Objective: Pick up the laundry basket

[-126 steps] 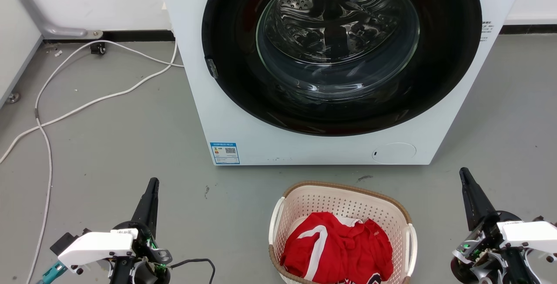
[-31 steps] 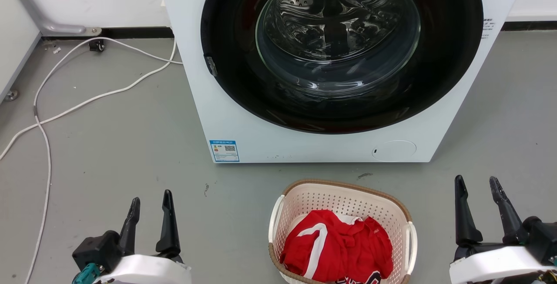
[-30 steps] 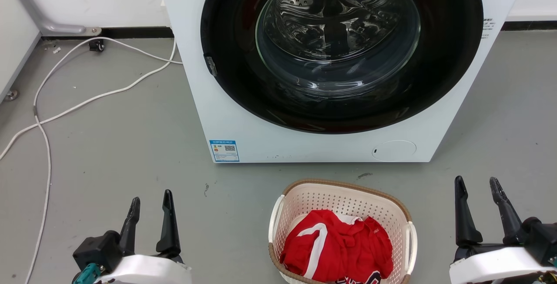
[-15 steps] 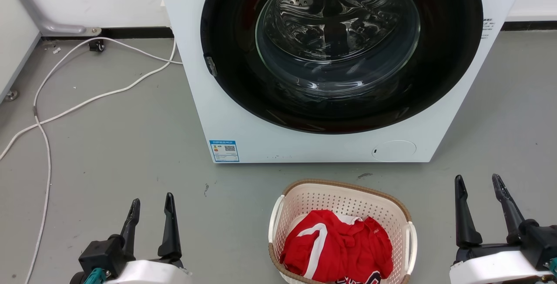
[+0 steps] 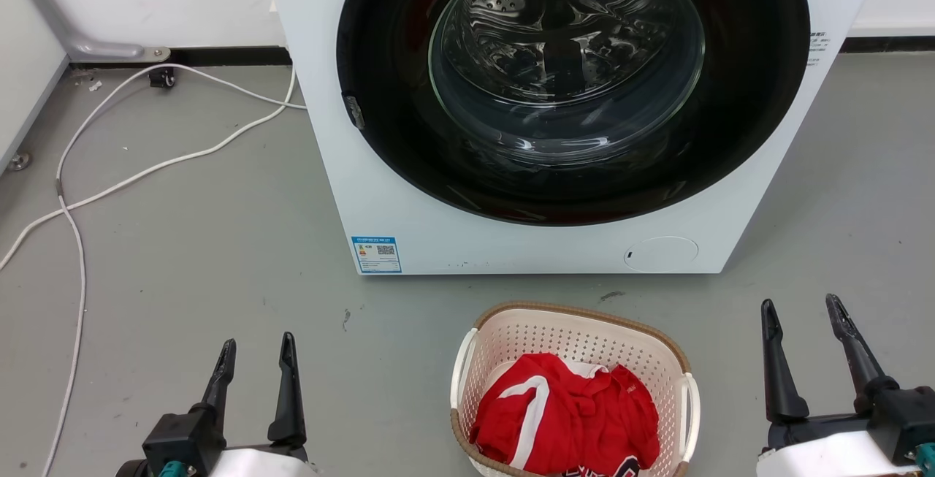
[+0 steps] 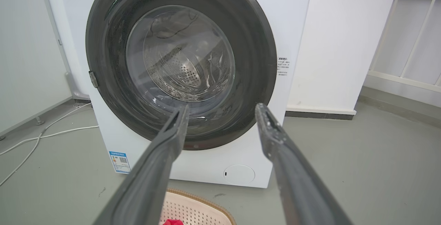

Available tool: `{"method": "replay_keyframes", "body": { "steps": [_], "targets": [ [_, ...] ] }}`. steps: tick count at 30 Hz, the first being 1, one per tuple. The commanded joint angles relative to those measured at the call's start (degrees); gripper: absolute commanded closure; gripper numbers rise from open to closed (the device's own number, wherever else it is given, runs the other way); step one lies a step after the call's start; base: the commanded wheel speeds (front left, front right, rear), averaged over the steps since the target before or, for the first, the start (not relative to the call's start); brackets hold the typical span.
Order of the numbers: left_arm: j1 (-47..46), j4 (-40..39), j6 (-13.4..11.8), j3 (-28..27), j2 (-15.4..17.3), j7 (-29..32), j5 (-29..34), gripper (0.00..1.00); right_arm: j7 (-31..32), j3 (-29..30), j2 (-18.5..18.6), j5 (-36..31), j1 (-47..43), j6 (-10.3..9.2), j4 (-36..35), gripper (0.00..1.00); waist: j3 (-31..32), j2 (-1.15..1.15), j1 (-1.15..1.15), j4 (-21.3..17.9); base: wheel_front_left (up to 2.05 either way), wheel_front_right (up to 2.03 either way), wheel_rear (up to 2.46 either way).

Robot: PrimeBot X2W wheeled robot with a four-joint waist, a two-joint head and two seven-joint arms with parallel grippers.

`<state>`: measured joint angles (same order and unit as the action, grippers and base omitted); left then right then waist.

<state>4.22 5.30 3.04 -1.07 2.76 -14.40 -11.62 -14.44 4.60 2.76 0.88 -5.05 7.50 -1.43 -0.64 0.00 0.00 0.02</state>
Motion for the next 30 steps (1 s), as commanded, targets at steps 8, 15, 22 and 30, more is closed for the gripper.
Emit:
{"method": "replay_keyframes", "body": {
  "steps": [8,15,22,30],
  "targets": [
    [0.9,0.15,-0.01,-0.1,0.19,-0.96,2.56,0.0,-0.77,0.47,0.21,-1.67,-1.02,-0.02,0.1,0.0,-0.02,0.0,0.0,0.06,0.0,0.0,0.0],
    [1.08,0.22,-0.25,0.05,0.19,-0.96,2.71,0.0,-0.77,0.64,0.2,-1.0,-1.03,-0.02,0.83,0.0,0.13,0.0,0.0,0.07,0.0,0.0,0.0],
    [1.27,-0.07,-0.55,0.09,0.19,-0.95,2.95,0.0,-0.77,0.6,0.2,-0.52,-1.05,-0.02,1.07,0.0,0.29,0.0,0.0,0.0,0.0,0.0,0.0],
    [1.12,-0.18,-0.63,0.22,0.19,-0.95,3.09,0.0,-0.77,0.49,0.2,-0.51,-0.92,-0.02,1.13,0.0,0.18,0.0,0.0,-0.02,0.0,0.0,0.0]
  ]
}}
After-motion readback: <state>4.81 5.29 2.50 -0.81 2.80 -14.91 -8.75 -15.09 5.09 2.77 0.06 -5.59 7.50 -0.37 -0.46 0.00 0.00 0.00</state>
